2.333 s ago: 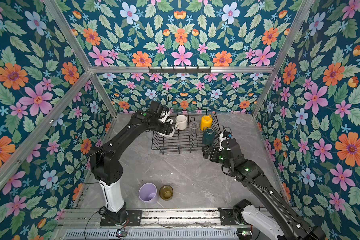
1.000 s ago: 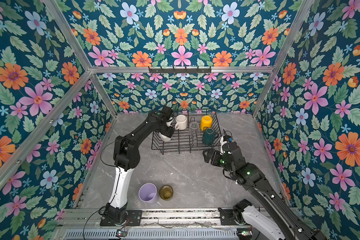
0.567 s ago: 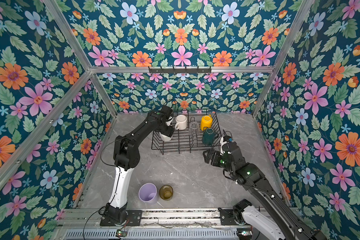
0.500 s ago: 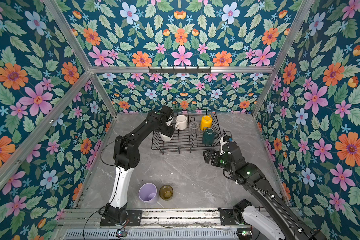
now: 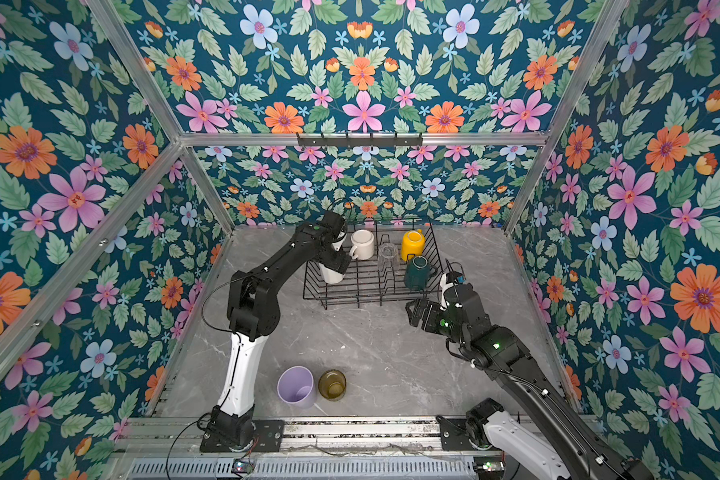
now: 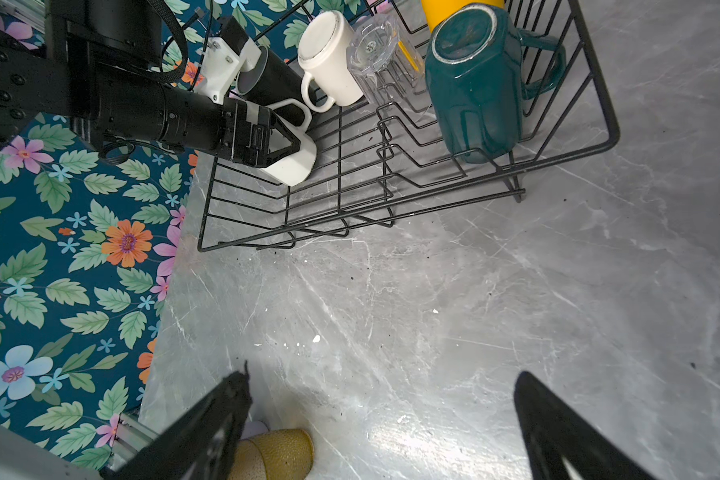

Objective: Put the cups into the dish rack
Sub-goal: 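Lower the white mug upside down into the rack beside the black mug, then open the left gripper and lift away while the right gripper reaches toward the lilac cup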

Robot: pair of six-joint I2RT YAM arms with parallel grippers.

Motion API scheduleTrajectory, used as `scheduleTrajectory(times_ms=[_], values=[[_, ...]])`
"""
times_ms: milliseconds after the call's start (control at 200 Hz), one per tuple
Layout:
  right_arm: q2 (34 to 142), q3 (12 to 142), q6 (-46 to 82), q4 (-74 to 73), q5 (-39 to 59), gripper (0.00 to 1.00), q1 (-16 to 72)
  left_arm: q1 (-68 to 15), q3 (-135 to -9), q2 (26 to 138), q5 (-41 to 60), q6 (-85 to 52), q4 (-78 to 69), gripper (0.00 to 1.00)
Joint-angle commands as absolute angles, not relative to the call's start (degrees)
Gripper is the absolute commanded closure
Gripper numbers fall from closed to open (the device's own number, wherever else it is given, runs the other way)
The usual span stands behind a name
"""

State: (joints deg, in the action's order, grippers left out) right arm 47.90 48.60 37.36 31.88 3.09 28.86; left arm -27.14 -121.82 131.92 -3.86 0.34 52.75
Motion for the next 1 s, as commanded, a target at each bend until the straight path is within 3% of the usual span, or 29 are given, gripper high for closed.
scheduleTrajectory(times_ms=[0, 250, 470, 770, 995], values=[[47.8, 48.9, 37.9, 32.2, 3.1, 0.02, 28.9, -27.1, -121.3, 130.3, -3.4, 0.2, 51.8, 0.03], [50.5, 51.2, 36.9, 35.0, 4.3, 0.06, 29.0, -27.1, -114.7, 121.1, -2.3, -0.8, 43.5, 0.02], [53.7, 53.4, 36.9, 36.0, 4.7, 0.12, 31.2, -26.3, -97.3, 104.2, -2.2, -2.3, 26.5, 0.00], [62.7, 60.8, 37.2, 40.5, -3.5, 0.16, 45.2, -17.5, -64.6, 77.1, 2.4, -9.3, -3.0, 0.00], [70.9, 68.2, 38.2, 41.9, -8.2, 0.17, 57.0, -8.5, -57.2, 70.1, 6.2, -15.8, -6.9, 0.00]])
